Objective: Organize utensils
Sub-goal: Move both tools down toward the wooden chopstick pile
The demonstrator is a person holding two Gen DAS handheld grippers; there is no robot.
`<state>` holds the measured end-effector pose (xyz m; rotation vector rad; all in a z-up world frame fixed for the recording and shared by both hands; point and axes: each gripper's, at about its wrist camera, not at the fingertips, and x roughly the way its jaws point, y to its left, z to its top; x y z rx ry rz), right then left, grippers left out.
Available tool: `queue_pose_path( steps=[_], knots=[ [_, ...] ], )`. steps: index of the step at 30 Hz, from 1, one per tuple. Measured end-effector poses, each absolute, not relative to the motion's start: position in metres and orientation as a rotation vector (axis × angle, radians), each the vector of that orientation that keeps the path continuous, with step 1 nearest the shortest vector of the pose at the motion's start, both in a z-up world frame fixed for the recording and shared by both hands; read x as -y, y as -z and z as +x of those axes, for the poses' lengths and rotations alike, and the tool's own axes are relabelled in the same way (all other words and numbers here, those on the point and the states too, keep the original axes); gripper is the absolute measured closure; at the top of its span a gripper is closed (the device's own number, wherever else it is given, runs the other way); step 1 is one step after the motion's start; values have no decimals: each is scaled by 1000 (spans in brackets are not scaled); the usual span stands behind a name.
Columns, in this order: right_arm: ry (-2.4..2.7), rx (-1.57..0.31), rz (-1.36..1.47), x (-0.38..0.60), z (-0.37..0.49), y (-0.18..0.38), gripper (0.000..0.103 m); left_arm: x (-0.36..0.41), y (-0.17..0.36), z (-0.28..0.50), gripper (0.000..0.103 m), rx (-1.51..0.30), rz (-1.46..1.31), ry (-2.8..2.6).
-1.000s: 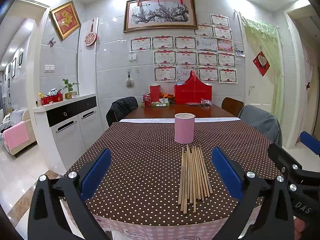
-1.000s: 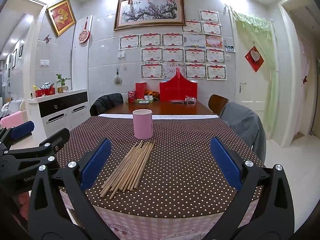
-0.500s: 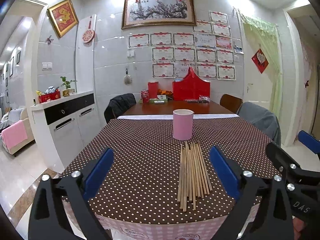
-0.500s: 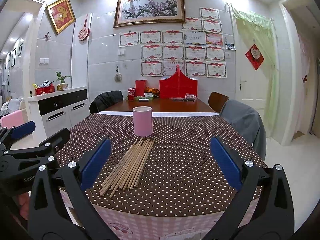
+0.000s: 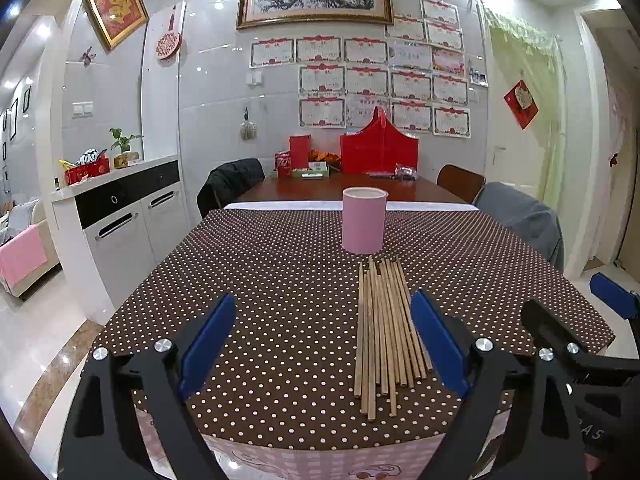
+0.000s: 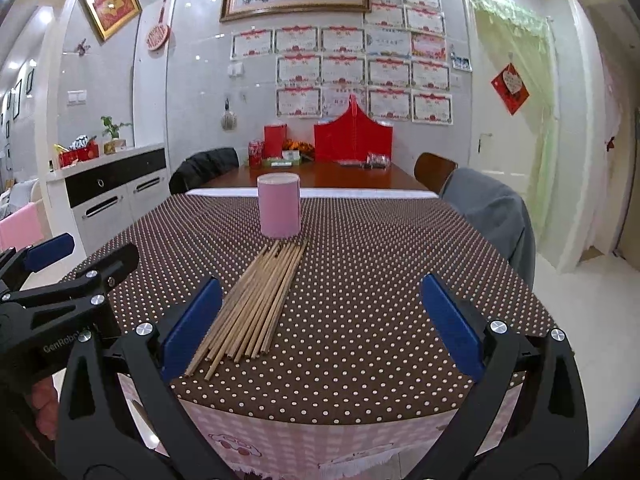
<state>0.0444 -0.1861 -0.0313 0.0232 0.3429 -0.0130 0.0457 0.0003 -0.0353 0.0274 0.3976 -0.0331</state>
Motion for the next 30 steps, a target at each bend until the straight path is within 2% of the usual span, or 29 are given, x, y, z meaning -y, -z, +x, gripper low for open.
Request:
queue_pose_path(
  steps=[14,30],
  knots=[
    [39,-599,74,195,133,60,5,-9,62,121,15,-551,18,121],
    [202,-863,-21,182,261,102,5,-32,101,214,16,-708,9,244]
  ],
)
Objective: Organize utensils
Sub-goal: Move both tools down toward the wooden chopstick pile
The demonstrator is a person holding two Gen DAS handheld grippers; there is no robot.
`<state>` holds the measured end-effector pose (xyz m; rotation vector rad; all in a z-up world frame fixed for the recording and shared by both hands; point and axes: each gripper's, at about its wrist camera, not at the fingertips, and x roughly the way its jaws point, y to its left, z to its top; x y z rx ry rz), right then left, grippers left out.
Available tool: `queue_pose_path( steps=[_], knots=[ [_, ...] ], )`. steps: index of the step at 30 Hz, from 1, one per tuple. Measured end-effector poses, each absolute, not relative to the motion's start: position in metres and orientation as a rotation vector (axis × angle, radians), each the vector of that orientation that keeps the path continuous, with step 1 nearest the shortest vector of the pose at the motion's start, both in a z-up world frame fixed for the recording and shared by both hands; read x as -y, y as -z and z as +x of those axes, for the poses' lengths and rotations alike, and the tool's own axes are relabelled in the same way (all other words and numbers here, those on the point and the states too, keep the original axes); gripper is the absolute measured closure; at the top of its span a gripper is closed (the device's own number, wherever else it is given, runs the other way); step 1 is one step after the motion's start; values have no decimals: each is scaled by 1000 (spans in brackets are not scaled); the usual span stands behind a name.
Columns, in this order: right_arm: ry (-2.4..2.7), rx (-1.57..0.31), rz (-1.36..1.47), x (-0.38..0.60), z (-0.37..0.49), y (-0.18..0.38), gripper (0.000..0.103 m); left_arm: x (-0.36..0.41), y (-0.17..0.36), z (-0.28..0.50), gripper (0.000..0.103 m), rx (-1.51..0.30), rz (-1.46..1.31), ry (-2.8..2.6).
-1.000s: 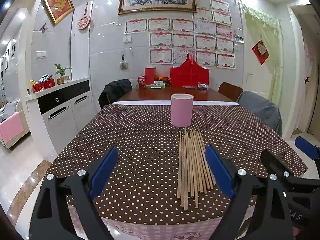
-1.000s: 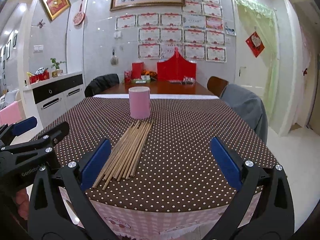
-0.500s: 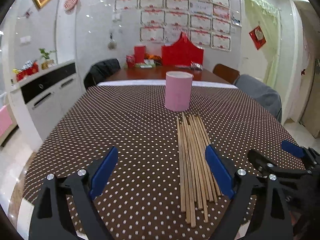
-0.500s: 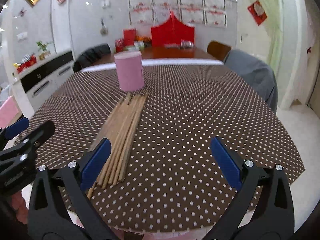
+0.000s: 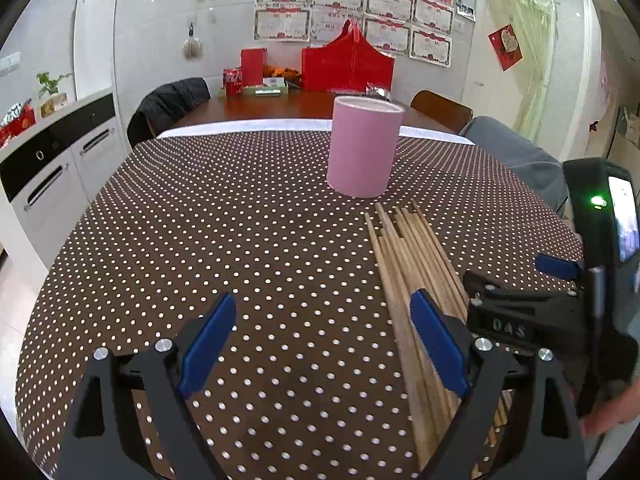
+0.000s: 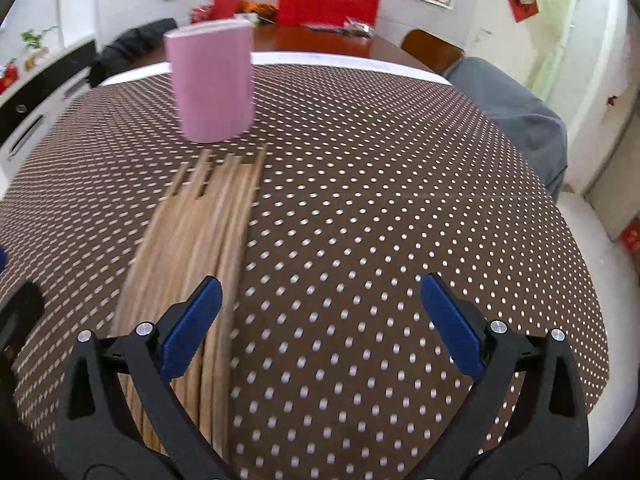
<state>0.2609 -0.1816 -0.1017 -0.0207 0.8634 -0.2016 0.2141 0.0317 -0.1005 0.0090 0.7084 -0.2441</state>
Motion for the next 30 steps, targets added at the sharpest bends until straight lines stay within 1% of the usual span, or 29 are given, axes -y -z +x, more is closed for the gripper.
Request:
queue_pose_path(
  steps=[7,9,10,11,12,13,14,15,17,18,19,25,30],
  knots=[
    [233,-884,-72,179,290,106,7,-46,106,235,16,-776,-51,245],
    [225,-907,-48,185,298,112,7,-46,108,238,16,-798,-64,260],
    [208,-914,-2,192,300,115,8,-45,110,240,16,-807,-66,258],
    [193,-917,23,195,301,116,11,-43,111,243,16,-814,-65,253],
    [162,-918,51,199,302,117,24,-40,112,244,16,-820,-59,251],
    [129,-912,75,202,305,116,42,-36,114,245,16,-826,-45,250],
    [131,-900,61,203,305,116,53,-33,115,246,16,-828,-34,249],
    [106,-890,62,205,305,116,67,-28,116,248,16,-831,-21,245],
    [85,-884,69,211,307,117,76,-18,118,254,16,-837,1,229],
    [59,-880,82,216,308,118,85,-14,118,258,16,-840,7,222],
    [37,-879,94,221,306,118,88,-9,119,263,16,-848,15,208],
    [-138,-868,325,274,311,128,94,19,131,281,16,-920,140,80],
    [-205,-868,407,296,317,128,94,34,131,286,15,-952,191,-3]
  ],
)
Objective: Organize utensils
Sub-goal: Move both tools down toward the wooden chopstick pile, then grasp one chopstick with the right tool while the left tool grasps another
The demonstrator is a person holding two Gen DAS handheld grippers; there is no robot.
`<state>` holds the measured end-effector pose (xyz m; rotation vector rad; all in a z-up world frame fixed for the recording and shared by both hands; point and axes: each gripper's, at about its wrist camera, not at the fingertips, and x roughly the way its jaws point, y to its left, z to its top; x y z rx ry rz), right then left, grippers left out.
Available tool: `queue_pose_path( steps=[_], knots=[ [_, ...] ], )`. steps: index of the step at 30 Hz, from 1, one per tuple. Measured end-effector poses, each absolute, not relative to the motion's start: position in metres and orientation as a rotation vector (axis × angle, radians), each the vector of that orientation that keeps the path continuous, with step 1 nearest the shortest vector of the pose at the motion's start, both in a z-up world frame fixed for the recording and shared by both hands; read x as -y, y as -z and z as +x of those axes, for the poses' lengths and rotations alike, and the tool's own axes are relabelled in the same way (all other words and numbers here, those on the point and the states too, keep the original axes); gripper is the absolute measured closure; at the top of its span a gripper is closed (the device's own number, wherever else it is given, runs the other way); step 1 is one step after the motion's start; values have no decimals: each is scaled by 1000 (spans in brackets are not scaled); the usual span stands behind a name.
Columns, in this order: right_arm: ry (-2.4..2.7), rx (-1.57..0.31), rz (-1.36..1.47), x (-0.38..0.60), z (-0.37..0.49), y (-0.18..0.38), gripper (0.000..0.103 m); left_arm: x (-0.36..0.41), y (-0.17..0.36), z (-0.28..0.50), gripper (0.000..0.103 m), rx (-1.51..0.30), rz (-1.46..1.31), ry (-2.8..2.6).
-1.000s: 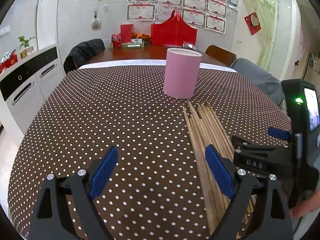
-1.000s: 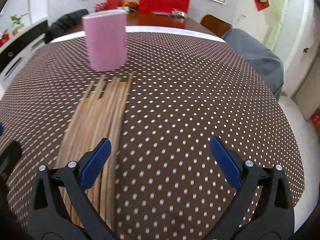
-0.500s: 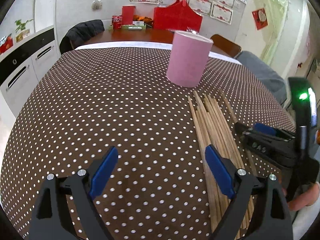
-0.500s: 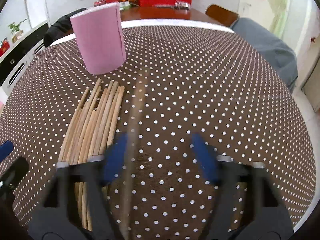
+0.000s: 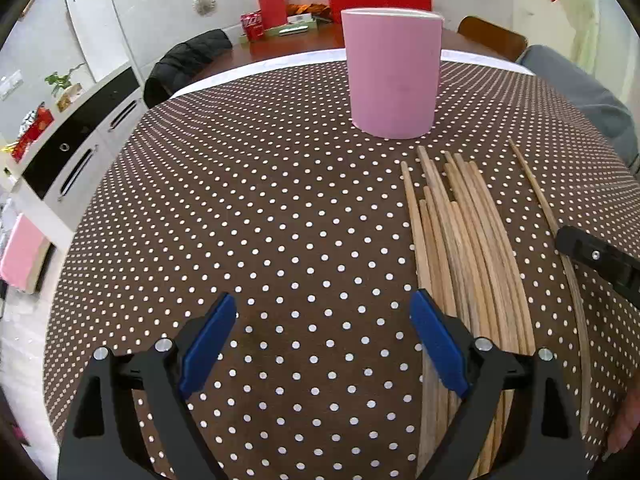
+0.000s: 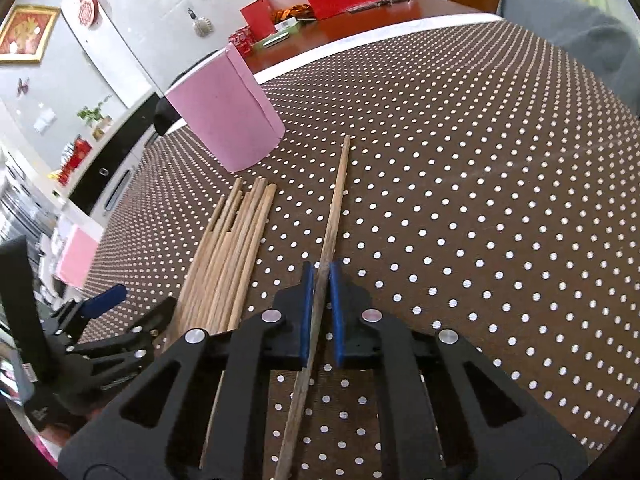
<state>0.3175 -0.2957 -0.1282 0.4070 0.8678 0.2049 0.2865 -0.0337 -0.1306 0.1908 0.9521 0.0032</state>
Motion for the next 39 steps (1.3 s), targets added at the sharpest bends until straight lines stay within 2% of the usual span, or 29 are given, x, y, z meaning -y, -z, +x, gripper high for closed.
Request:
queue_pose_path(
  steps=[5,13,39],
  knots=[
    [-251,-868,452,318,317,129,94,49,122,287,15,-968,215,-65],
    [-309,-876,446,295,285,127,94,73,119,285,15,-985,277,-113],
    [-179,-864,400,273,278,126,97,43,123,300,15,-973,160,155]
  ],
)
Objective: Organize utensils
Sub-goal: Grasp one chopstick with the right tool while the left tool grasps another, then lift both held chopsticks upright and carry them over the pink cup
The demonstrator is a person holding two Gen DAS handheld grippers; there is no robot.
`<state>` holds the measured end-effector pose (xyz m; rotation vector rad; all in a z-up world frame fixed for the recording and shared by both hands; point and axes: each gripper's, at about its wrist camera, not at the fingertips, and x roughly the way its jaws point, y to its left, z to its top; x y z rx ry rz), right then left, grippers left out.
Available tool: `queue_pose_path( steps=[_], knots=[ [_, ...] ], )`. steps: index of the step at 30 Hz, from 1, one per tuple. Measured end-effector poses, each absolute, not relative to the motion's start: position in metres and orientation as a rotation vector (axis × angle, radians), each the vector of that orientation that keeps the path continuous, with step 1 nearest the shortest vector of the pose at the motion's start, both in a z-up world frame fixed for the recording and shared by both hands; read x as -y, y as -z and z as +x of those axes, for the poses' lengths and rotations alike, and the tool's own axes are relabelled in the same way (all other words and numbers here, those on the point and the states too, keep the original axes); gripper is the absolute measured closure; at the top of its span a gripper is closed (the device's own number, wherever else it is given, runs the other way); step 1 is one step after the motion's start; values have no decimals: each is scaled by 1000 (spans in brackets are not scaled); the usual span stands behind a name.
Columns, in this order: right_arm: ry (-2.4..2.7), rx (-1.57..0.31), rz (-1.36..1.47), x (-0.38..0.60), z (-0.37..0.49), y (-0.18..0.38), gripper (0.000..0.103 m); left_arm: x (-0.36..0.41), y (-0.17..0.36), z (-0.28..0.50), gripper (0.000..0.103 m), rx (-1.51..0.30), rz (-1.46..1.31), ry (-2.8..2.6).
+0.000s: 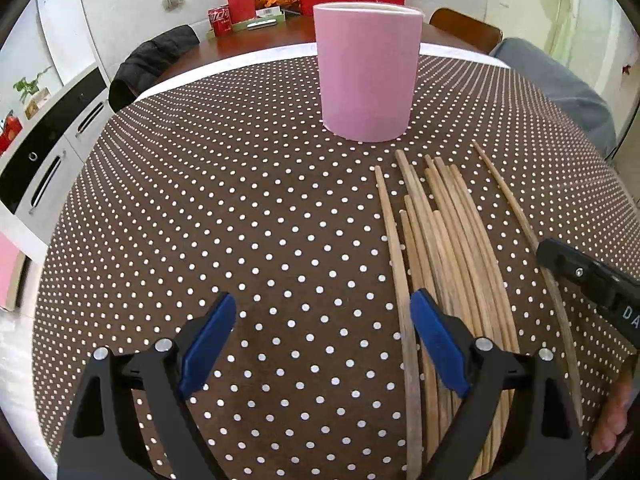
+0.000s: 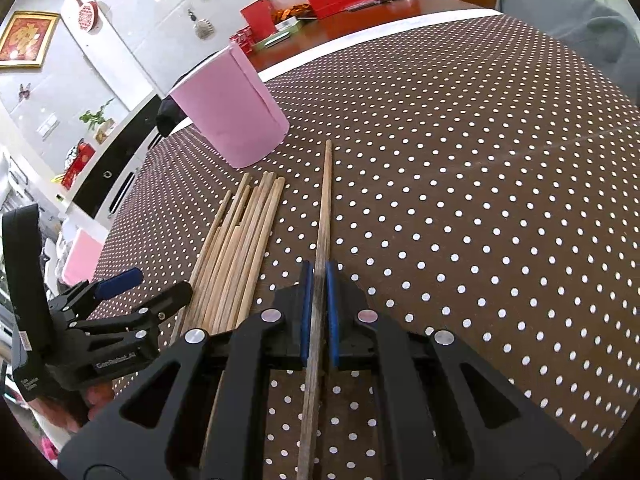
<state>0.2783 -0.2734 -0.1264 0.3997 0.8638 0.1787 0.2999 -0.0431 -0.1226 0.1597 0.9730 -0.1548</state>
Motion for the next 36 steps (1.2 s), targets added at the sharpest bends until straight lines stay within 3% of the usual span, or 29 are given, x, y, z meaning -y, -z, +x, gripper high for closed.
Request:
queue_pose_path(
  steps=[15,17,18,19,28,36],
  knots=[
    [-42,-870,237,235,283,116,97,42,126,310,17,-1021,89,116],
    [-45,-869,247,236,285,116,97,38,123,306,47,-966,100,134],
    [-49,-869,250,236,286,116,96,34,119,304,94,-944,112,158],
    [-55,-868,250,237,285,116,96,35,118,302,97,-942,119,182],
    [-67,-829,295,242,280,108,96,8,107,295,98,-853,-32,282],
    [-140,-617,248,232,247,49,97,12,58,272,98,-633,-60,321]
  ],
)
